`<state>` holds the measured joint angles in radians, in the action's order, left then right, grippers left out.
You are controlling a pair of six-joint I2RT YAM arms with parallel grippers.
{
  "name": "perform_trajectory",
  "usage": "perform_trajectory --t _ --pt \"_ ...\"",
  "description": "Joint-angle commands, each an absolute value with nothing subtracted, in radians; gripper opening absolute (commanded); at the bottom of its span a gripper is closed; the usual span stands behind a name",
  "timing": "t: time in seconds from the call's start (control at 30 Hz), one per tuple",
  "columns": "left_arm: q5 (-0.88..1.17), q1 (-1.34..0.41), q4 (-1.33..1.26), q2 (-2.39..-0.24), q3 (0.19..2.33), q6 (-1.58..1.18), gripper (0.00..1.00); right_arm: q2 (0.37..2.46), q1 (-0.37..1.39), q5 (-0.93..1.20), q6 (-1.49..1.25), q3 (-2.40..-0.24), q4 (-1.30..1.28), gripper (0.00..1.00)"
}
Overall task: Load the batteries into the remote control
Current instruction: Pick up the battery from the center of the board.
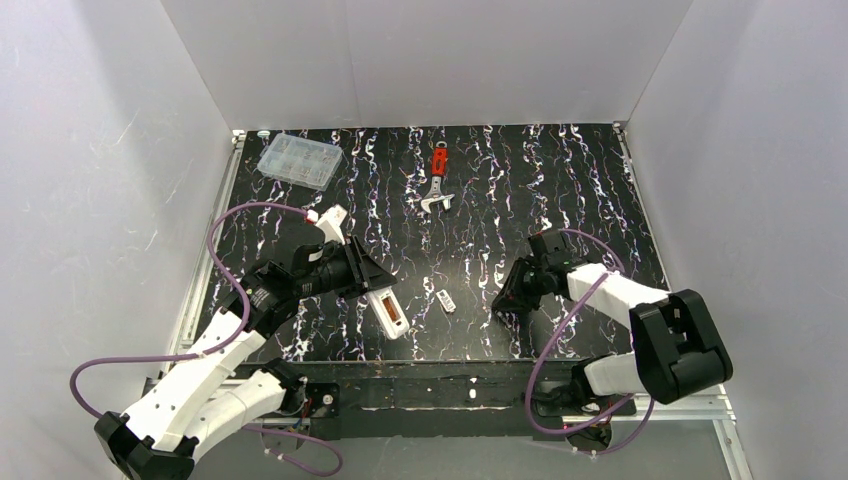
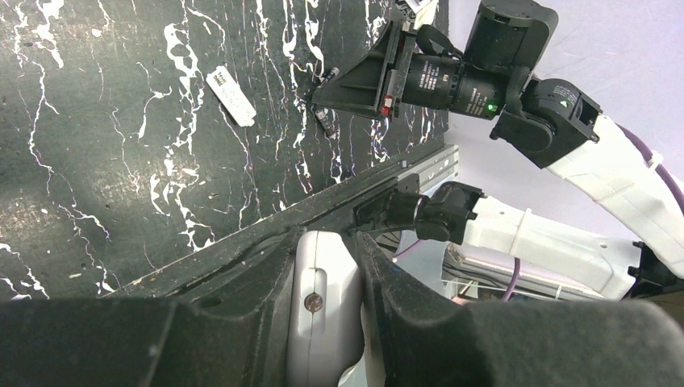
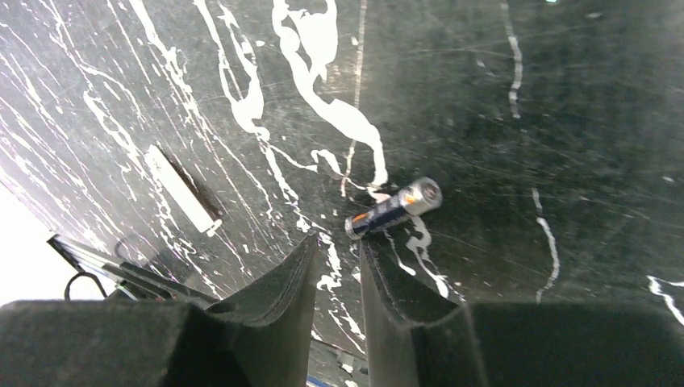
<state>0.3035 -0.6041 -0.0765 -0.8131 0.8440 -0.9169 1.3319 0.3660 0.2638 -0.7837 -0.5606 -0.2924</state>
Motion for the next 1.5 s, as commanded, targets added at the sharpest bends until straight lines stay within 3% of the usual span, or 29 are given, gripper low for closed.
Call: perform_trajectory --t 0.0,0.37,0.6,0.77,1.1,1.47 --pt "0.321 -0.598 -0.070 -0.796 0.834 -0.919 0.00 1.385 0.410 0.214 -0.803 -0.595 -0.281 0.34" --pt "0.318 -0.598 -0.059 -0.789 0.837 -0.916 0.00 1.466 0.519 0.165 -0.782 -0.718 -0.297 0.34" --pt "0.315 -0.598 -0.045 -0.780 0.838 -0.910 0.00 1.339 0.547 0.134 -0.643 -0.711 -0.275 0.35" --pt "0.323 -0.599 -0.065 -0.792 0.833 -0.919 0.00 1.256 0.559 0.079 -0.536 -0.715 -0.385 0.38" --pt "0.341 -0.598 -0.084 -0.815 0.839 -0.925 0.00 1.304 0.692 -0.082 -0.528 -0.752 -0.578 0.48" --pt "0.336 -0.598 -0.077 -0.812 0.840 -0.922 0.00 1.359 0.747 -0.126 -0.544 -0.765 -0.596 0.43"
